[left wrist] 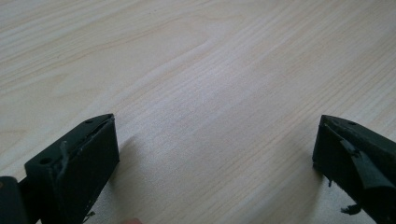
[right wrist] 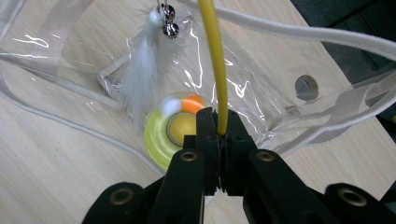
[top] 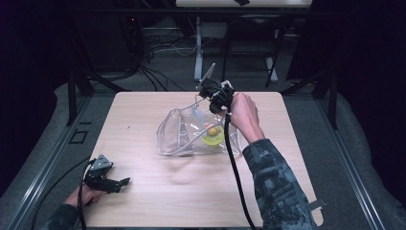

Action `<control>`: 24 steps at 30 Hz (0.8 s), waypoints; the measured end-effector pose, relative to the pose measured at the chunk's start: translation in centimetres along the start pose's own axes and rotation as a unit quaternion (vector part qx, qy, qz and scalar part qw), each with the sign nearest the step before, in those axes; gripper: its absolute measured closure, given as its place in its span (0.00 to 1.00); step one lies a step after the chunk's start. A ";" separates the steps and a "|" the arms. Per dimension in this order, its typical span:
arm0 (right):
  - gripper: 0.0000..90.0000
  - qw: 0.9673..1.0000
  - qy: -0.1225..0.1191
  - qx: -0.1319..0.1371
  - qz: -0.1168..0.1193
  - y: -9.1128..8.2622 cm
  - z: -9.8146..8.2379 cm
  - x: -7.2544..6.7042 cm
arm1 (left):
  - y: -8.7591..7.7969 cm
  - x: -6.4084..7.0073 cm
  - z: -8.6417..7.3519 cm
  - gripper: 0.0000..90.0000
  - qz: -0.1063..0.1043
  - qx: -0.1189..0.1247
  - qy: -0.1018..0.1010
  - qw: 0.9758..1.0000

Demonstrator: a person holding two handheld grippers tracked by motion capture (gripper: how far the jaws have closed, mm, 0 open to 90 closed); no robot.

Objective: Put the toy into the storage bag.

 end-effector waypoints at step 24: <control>0.97 0.999 0.017 -0.034 0.004 3.2 -2.2 -0.3 | 0.1 0.0 0.0 0.00 0.002 0.005 -0.003 1.000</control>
Point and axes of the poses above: each handheld gripper's, and its own axes: y roughly forward along the jaws, z roughly out of its top, x roughly to its right, the point moved 10 cm from there along y, roughly forward along the jaws, and after that the axes turned 5 degrees about -y, right-handed, at the moved point
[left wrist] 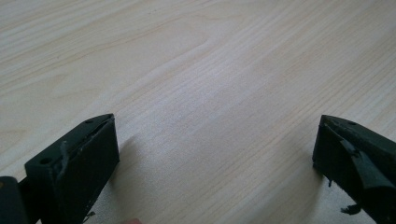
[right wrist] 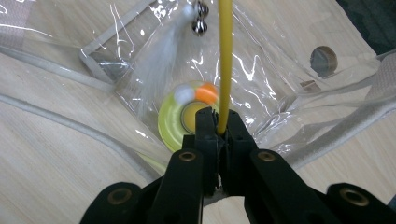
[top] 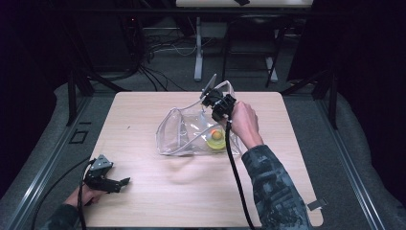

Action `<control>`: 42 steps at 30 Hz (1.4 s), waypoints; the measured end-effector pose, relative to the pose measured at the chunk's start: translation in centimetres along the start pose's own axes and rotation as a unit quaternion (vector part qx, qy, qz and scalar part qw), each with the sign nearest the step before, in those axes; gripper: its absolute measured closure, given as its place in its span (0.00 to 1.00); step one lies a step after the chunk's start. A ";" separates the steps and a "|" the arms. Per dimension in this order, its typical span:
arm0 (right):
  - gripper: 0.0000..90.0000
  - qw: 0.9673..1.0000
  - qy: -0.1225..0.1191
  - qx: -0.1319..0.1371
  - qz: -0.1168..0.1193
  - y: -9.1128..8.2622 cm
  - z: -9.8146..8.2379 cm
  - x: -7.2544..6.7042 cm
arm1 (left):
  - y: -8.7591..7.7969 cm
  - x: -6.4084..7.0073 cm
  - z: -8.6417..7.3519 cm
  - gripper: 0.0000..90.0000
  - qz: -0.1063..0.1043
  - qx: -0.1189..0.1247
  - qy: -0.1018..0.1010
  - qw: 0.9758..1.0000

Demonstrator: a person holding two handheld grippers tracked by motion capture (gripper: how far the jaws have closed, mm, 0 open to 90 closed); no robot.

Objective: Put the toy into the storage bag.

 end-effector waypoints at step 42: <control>0.00 0.987 0.086 0.133 -0.005 -5.9 -5.8 3.3 | 0.0 0.0 0.0 0.00 0.002 -0.001 0.001 1.000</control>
Point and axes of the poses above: each handheld gripper's, and its own axes: y roughly forward along the jaws, z roughly out of its top, x roughly to its right, the point moved 10 cm from there along y, roughly forward along the jaws, and after that the axes turned 5 degrees about -y, right-handed, at the moved point
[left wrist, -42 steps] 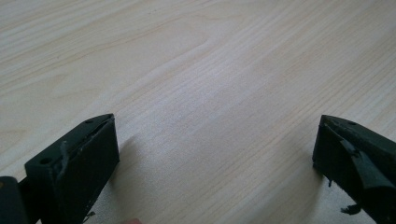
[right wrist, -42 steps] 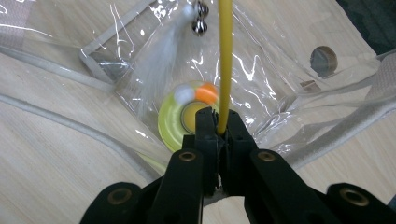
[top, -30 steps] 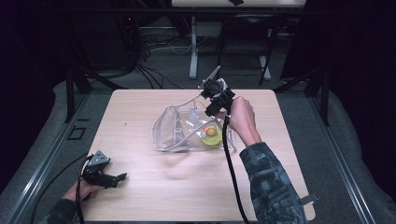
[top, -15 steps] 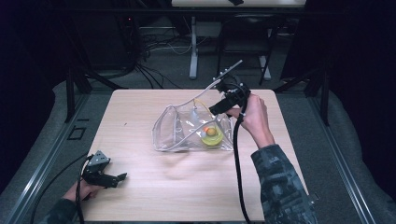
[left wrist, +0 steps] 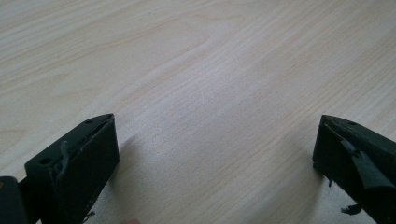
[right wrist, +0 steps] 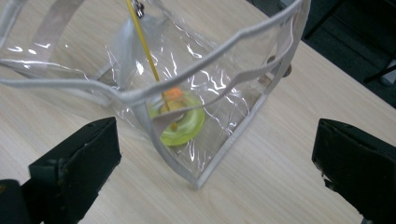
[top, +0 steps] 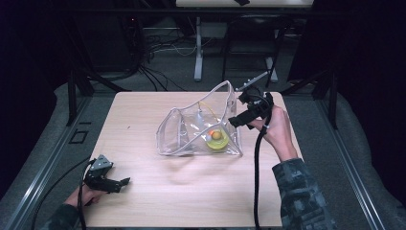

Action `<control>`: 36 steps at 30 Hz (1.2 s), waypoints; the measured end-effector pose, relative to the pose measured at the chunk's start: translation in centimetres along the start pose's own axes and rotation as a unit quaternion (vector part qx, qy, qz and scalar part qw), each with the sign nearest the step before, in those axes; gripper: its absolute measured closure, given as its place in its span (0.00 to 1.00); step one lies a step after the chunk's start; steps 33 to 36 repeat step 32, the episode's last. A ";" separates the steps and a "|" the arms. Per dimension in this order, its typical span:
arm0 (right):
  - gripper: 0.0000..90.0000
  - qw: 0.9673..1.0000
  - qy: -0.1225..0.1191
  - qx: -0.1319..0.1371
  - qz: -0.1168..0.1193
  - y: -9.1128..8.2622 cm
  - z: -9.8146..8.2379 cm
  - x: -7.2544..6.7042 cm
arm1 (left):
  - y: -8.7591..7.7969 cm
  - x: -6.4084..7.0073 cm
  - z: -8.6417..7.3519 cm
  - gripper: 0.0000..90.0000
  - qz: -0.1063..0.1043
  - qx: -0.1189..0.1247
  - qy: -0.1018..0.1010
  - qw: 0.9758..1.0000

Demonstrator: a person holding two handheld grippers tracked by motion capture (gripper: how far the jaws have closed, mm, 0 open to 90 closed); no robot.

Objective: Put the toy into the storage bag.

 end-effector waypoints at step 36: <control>0.00 0.995 0.071 -0.063 0.037 5.2 -12.7 -0.4 | 0.0 0.0 0.0 0.00 0.000 0.001 0.001 1.000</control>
Point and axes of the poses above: each handheld gripper's, and its own axes: y roughly forward along the jaws, z roughly out of its top, x roughly to its right, the point moved 10 cm from there along y, roughly forward along the jaws, and after that the axes turned 5 degrees about -y, right-handed, at the moved point
